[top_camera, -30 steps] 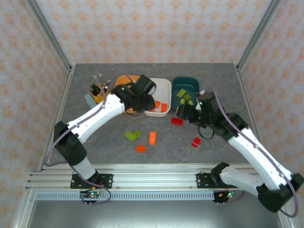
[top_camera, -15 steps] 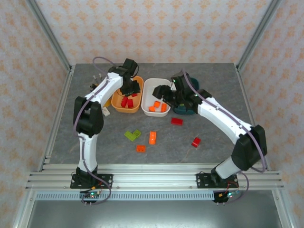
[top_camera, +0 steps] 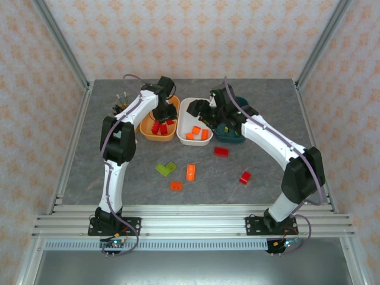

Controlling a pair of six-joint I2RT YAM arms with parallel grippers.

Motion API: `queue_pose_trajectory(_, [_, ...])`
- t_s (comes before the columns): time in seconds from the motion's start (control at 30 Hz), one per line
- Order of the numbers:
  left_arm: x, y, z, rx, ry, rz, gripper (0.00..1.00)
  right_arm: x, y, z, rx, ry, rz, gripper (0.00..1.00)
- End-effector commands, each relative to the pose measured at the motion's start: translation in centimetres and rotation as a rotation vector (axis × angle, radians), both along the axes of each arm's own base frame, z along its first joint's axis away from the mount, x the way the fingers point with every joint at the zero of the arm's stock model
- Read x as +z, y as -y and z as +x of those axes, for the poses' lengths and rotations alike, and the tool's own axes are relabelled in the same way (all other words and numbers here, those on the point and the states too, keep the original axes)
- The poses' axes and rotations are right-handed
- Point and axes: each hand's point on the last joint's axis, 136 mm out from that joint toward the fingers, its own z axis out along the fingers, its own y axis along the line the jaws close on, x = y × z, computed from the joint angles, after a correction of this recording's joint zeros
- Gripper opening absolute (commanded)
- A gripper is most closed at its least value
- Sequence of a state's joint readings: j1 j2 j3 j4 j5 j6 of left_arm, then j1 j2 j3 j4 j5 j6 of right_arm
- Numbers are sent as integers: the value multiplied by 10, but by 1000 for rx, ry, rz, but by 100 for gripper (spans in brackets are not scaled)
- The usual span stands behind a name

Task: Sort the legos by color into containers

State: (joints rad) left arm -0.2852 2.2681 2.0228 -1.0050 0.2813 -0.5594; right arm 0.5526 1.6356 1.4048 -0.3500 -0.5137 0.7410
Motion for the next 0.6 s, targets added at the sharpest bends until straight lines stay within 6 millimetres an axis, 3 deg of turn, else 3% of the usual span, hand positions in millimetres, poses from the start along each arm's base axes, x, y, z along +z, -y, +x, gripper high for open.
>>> queue_pose_trajectory(0.0, [2,-11,-3,-1,-28,32,41,8,-3,9,-5,14,19,68])
queue_pose_trajectory(0.2, [25,-12,0,2,22,33,51,6,-1,8,1,15,-1,69])
queue_pose_trajectory(0.4, [71,-16,1,22,120,23,53,1,5,0,37,35,-82,67])
queue_pose_trajectory(0.57, [117,-29,-24,88,234,2,60,-24,-4,-31,228,96,-332,65])
